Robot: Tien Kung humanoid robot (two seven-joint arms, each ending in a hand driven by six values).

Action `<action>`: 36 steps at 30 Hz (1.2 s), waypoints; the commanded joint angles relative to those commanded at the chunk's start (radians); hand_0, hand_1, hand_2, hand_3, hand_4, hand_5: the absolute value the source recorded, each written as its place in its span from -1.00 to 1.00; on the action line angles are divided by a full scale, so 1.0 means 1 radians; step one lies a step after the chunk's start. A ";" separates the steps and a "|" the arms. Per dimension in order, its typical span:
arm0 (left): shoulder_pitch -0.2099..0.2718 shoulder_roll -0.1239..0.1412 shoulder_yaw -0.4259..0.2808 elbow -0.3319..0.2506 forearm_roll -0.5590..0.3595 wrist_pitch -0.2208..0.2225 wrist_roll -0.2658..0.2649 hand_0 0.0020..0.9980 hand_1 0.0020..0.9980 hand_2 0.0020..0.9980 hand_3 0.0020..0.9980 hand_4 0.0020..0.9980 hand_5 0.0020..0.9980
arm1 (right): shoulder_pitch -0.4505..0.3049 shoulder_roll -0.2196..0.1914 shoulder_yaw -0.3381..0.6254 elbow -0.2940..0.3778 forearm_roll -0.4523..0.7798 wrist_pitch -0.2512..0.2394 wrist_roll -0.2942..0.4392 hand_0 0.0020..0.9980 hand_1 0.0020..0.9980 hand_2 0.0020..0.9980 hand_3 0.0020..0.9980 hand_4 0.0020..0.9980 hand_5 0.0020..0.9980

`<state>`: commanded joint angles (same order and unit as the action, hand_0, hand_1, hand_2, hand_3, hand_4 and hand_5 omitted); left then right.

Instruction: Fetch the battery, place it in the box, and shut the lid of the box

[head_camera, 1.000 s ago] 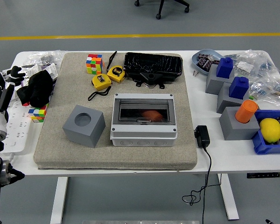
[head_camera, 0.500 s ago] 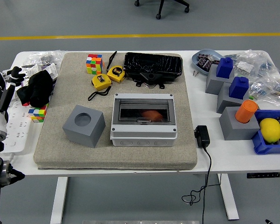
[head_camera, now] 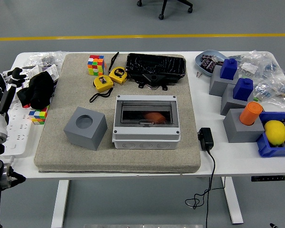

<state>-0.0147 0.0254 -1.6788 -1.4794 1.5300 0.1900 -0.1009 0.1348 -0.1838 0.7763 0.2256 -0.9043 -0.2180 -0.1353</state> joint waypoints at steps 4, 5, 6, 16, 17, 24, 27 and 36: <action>0.000 0.000 0.002 0.000 -0.003 0.000 0.000 0.36 0.33 0.26 0.30 0.95 0.76 | 0.000 -0.001 -0.002 0.000 0.001 0.000 0.000 0.54 0.37 0.32 0.22 0.97 0.65; 0.000 0.000 0.003 0.001 -0.003 0.000 0.000 0.36 0.33 0.26 0.30 0.95 0.76 | 0.000 -0.001 -0.003 0.000 0.001 0.000 0.000 0.54 0.37 0.32 0.22 0.97 0.65; 0.000 0.000 0.003 0.001 -0.003 0.000 0.000 0.36 0.33 0.26 0.30 0.95 0.76 | -0.001 0.000 -0.003 0.000 0.001 0.000 0.000 0.54 0.37 0.32 0.22 0.97 0.65; 0.001 0.003 0.007 0.001 -0.004 0.000 0.000 0.35 0.33 0.25 0.30 0.95 0.76 | -0.001 -0.002 -0.008 0.001 0.003 0.001 0.001 0.54 0.36 0.32 0.22 0.97 0.65; 0.001 0.003 0.008 0.001 -0.004 0.000 0.000 0.35 0.33 0.25 0.30 0.95 0.76 | -0.001 -0.002 -0.009 0.000 0.004 0.000 0.001 0.54 0.36 0.32 0.22 0.97 0.65; 0.002 0.005 0.011 0.003 -0.002 -0.001 0.000 0.35 0.33 0.25 0.30 0.95 0.76 | -0.003 -0.003 -0.012 0.000 0.005 0.000 0.002 0.54 0.36 0.32 0.22 0.97 0.65; 0.002 0.005 0.013 0.002 -0.002 -0.001 0.000 0.35 0.33 0.25 0.30 0.95 0.76 | -0.004 -0.003 -0.013 0.001 0.005 0.000 0.001 0.54 0.37 0.32 0.22 0.97 0.65; 0.001 0.013 0.025 -0.001 -0.004 0.000 0.000 0.35 0.32 0.25 0.30 0.95 0.75 | -0.006 -0.006 -0.023 0.001 0.007 0.000 0.003 0.54 0.37 0.32 0.22 0.97 0.65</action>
<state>-0.0136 0.0385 -1.6541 -1.4806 1.5265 0.1897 -0.1010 0.1287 -0.1899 0.7533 0.2270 -0.8972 -0.2185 -0.1320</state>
